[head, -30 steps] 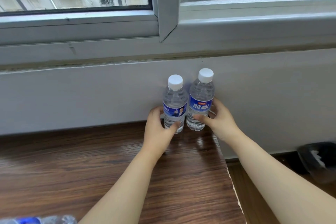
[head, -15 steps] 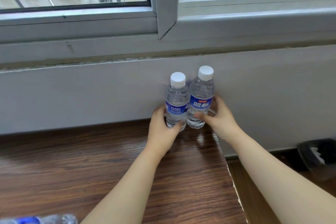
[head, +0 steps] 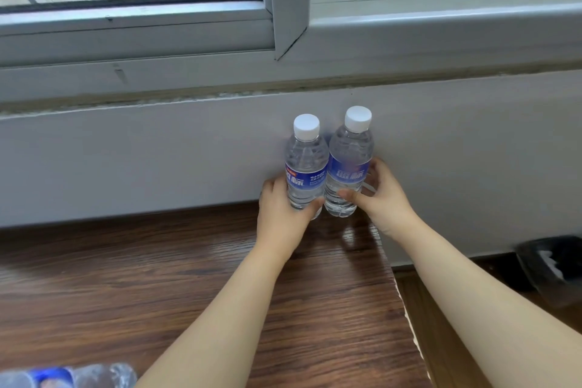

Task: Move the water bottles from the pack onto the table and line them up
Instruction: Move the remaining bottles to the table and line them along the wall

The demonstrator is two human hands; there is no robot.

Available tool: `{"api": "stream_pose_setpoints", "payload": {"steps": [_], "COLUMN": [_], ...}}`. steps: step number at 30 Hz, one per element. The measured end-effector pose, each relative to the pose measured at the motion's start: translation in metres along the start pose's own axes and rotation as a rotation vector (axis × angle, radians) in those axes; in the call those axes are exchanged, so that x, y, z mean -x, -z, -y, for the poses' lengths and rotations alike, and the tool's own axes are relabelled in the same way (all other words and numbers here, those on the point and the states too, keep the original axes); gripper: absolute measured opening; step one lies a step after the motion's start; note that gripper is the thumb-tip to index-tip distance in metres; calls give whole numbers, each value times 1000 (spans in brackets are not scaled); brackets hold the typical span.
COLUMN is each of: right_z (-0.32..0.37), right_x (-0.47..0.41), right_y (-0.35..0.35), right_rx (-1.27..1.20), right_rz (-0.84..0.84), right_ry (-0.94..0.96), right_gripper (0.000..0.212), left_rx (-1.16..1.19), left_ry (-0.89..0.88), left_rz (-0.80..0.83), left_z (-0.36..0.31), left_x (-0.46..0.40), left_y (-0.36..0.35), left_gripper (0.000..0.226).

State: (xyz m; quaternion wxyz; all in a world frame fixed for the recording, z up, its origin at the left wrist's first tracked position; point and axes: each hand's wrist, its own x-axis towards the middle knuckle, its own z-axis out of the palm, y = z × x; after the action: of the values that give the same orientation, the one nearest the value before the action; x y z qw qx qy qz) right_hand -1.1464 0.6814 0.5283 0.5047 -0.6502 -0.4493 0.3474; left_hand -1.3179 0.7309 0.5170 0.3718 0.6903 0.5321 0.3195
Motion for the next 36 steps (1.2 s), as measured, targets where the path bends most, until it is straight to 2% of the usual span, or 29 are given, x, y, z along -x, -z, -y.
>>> {"api": "stream_pose_setpoints", "payload": {"steps": [3,7,13,19,24,27,36], "right_z": [0,0,-2,-1,-3,-5,-11], "right_x": [0,0,0,-1,-2,-5,4], "right_y": [0,0,0,0,2,5,-2], "right_rx": [3,24,25,24,49,66,58], "right_rz": [6,8,-7,-1,21,43,-41], "right_ry": [2,0,10,8,23,27,5], "right_gripper": [63,63,65,64,63,63,63], "left_rx": [35,76,-139,-54,66,73,85], "left_ry": [-16,57,132,37,125,145,93], "left_rz": [26,22,-143,-18,-41,-73,-21], "left_z": [8,1,-13,5,1,-1,5], "left_x": [-1,-4,1,2,3,3,3], "left_y": [5,7,-7,-1,0,-3,-4], "left_gripper": [55,54,63,60,51,55,64]}}
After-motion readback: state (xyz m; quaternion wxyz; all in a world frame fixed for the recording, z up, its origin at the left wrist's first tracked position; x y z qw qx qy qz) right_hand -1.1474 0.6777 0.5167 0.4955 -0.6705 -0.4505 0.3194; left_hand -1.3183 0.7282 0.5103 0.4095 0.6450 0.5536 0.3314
